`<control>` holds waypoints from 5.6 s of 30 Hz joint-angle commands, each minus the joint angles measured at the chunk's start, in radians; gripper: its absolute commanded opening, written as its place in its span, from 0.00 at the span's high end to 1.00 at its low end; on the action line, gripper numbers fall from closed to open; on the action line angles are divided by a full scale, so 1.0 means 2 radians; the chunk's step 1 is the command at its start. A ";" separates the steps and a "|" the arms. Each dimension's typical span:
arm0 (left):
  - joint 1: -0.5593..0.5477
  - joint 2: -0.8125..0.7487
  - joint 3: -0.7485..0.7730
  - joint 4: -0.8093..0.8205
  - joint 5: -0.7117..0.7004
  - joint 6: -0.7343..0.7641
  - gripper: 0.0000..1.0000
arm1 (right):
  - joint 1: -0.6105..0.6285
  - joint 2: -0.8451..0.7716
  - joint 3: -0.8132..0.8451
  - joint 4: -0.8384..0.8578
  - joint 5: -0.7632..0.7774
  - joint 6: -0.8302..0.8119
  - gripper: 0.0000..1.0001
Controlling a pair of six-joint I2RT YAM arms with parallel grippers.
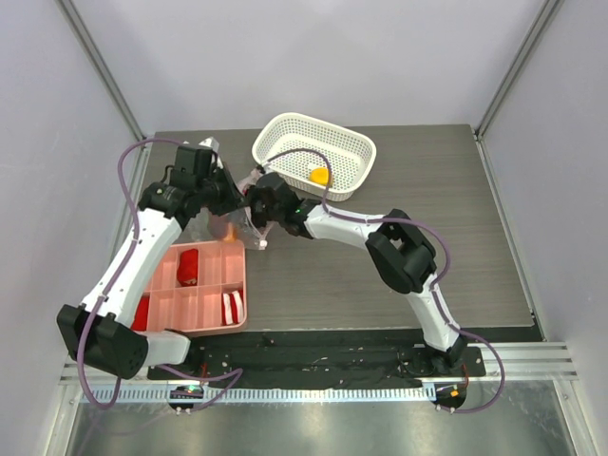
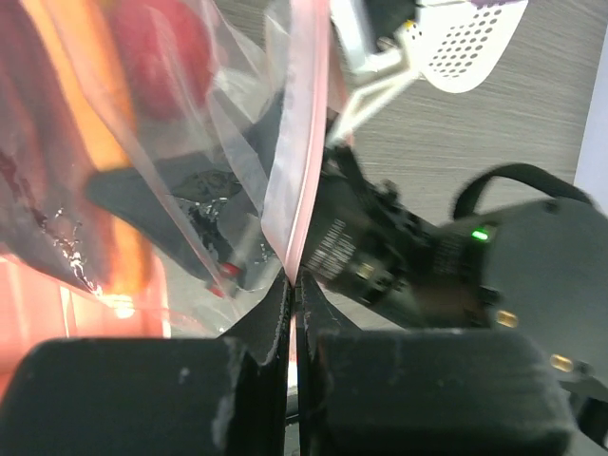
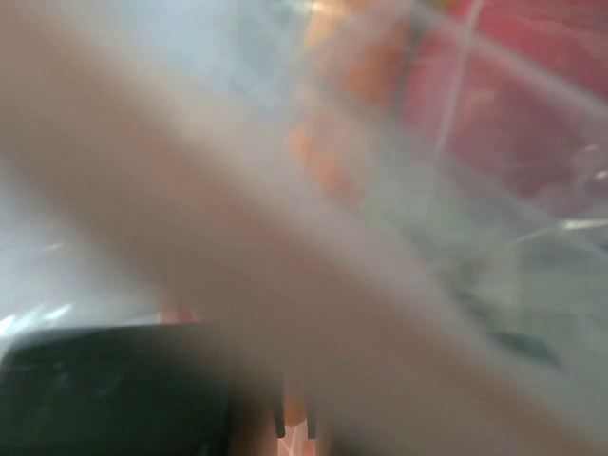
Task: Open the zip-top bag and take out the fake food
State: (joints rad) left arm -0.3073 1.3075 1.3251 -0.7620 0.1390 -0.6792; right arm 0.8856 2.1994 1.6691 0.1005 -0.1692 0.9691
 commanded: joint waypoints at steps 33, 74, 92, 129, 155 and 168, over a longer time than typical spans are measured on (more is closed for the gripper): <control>0.021 -0.004 -0.034 0.028 -0.017 -0.012 1.00 | -0.079 -0.192 0.029 -0.284 -0.147 -0.165 0.99; 0.065 0.058 0.045 -0.002 -0.099 -0.006 1.00 | -0.154 -0.430 -0.072 -0.353 -0.272 -0.340 0.99; 0.068 0.001 0.094 -0.042 -0.168 0.041 1.00 | -0.230 -0.122 0.200 -0.295 -0.067 -0.220 0.99; 0.067 0.078 0.106 0.045 0.025 0.000 1.00 | -0.312 0.055 0.283 -0.375 -0.050 -0.190 0.39; 0.068 0.096 0.098 0.088 0.075 -0.037 1.00 | -0.108 -0.125 0.222 -0.349 -0.024 -0.210 0.71; 0.061 0.086 0.104 0.059 0.068 -0.048 1.00 | -0.076 -0.061 0.203 -0.293 0.016 -0.250 0.62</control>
State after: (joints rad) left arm -0.1768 1.5215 1.5139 -0.6441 0.2722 -0.7677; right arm 0.7258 2.0190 2.0163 -0.5755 -0.1680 0.5049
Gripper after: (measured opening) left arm 0.003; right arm 0.350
